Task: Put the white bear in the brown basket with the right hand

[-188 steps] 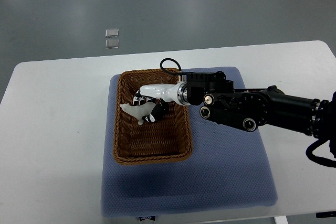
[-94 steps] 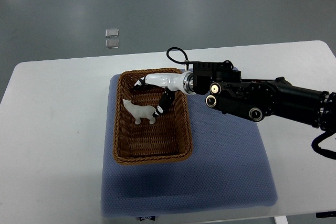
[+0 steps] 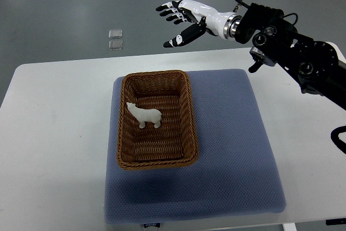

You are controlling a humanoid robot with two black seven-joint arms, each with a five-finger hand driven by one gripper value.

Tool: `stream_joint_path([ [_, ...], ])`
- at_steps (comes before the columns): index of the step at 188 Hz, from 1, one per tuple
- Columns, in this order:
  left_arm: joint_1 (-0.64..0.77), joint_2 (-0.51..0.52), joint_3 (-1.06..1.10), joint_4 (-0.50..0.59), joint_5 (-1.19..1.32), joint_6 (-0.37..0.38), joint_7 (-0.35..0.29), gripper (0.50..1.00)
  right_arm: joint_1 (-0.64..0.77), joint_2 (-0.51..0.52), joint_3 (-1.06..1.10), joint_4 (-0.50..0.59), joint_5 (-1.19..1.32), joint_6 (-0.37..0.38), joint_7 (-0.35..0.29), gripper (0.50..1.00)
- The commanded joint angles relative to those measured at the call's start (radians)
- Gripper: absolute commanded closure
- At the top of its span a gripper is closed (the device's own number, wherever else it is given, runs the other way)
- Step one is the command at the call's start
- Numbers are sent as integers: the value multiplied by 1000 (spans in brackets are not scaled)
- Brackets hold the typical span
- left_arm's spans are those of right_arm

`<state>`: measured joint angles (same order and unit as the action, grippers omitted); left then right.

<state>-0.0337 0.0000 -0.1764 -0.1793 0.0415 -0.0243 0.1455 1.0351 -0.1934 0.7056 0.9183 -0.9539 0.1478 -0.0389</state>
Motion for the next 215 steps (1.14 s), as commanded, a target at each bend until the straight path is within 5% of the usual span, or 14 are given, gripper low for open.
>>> stream_joint_path([
  [1,0,0,0,0,0,0,-1,500,-112,28,175,-2,113,-46,30,607],
  [41,1,0,0,-2,1,0,0,500,-248,123,391,-104,362,-132,102,607],
  [80,0,0,0,-2,1,0,0,500,-265,149,468,-280,721,-117,136,587],
  [131,0,0,0,-2,1,0,0,500,-300,149,476,-354,1014,64,191,576],
  [215,0,0,0,-2,1,0,0,500,-316,149,473,-352,1067,170,223,576],
])
